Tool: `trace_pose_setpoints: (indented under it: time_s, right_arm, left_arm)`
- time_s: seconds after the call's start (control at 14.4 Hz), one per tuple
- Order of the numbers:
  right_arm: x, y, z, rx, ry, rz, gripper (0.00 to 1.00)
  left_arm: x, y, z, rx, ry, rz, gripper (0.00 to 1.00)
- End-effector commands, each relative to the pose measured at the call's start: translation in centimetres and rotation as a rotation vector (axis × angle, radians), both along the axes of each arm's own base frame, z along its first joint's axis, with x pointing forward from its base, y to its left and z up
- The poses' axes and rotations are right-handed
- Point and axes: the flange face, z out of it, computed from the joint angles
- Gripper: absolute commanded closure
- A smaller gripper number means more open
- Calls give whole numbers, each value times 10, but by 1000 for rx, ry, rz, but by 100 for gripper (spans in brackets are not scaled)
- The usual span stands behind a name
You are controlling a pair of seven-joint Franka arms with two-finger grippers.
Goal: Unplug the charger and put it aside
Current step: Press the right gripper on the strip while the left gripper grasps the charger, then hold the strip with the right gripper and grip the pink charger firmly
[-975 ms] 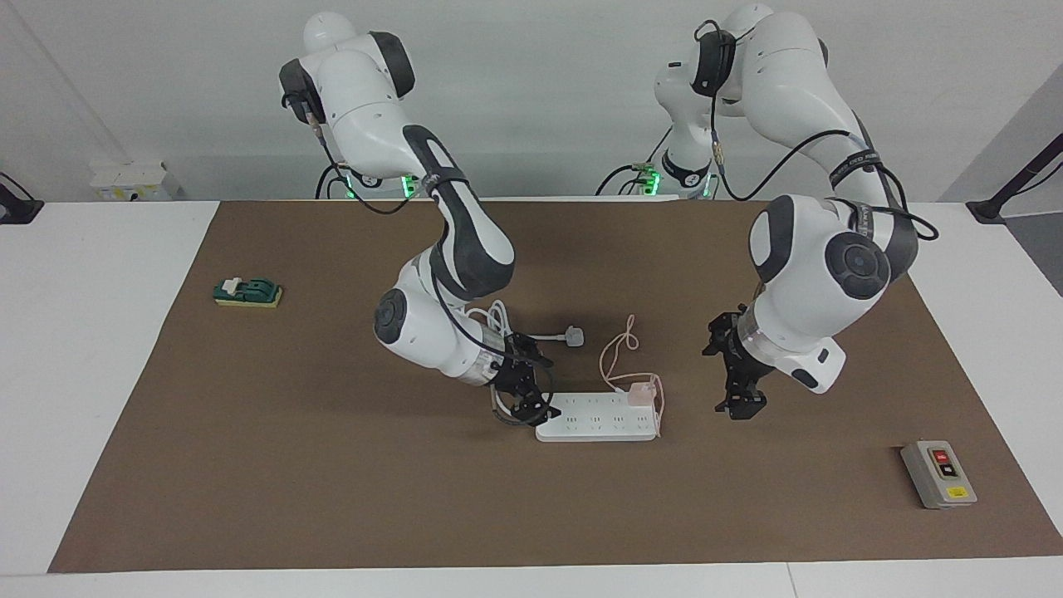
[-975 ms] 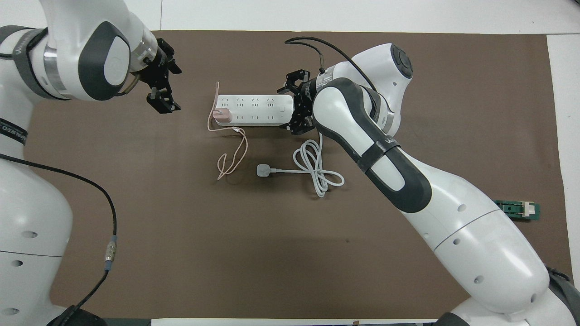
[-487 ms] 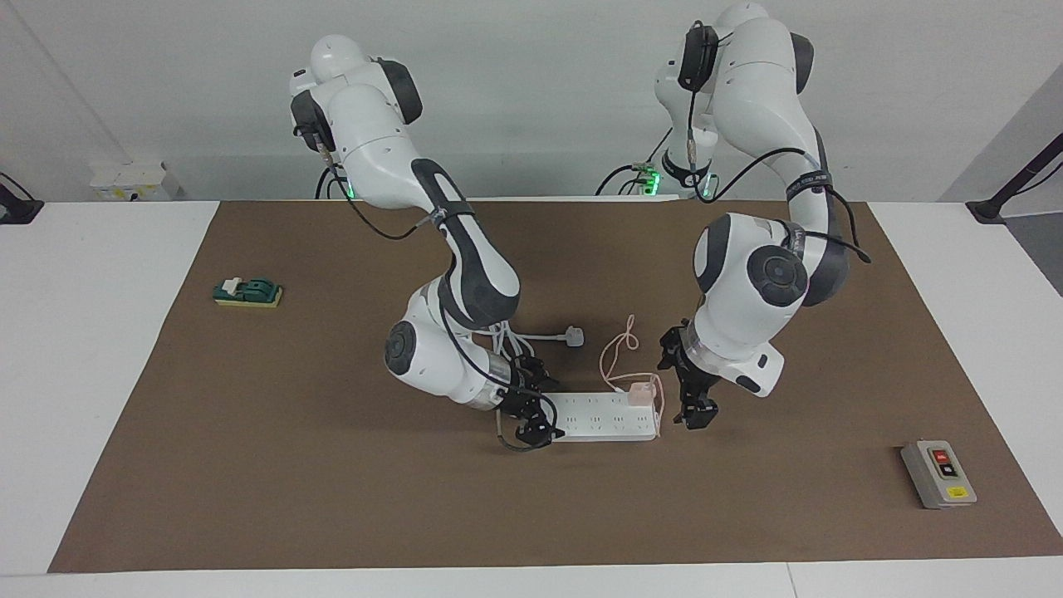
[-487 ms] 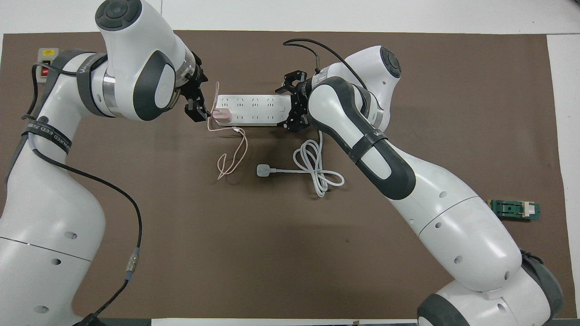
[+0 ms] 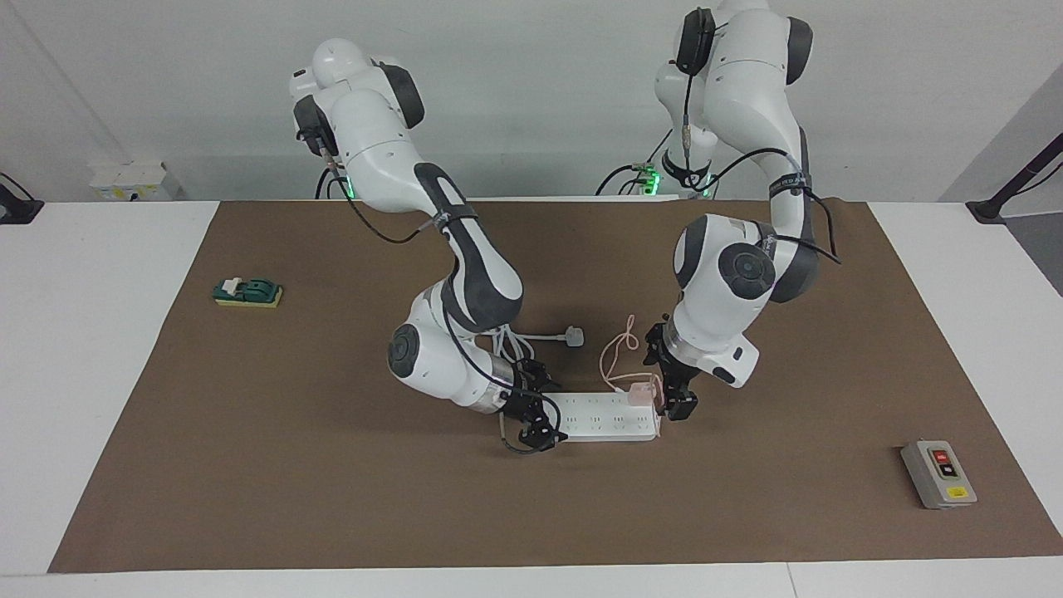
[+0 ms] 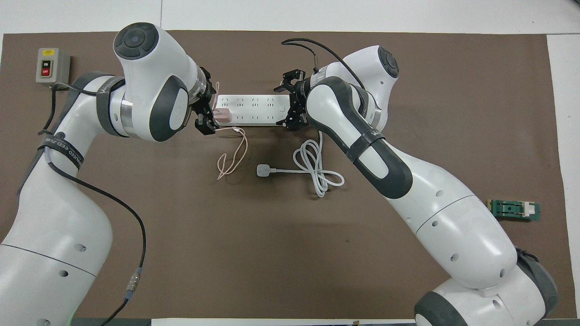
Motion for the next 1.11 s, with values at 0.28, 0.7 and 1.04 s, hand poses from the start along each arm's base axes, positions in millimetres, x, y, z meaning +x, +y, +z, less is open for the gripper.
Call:
trace_pose_setpoints:
  time_s: [0.28, 0.7, 1.04]
  right_arm:
    - [6, -3, -16, -5, -43, 36, 0]
    - [7, -6, -20, -4, -49, 29, 68]
    - [8, -5, -19, -4, -61, 17, 70]
  left_arm:
    - [-26, -4, -10, -6, -26, 6, 0]
    - [-28, -9, -18, -11, -48, 9, 12]
    - [-29, -14, -21, -11, -50, 1, 60]
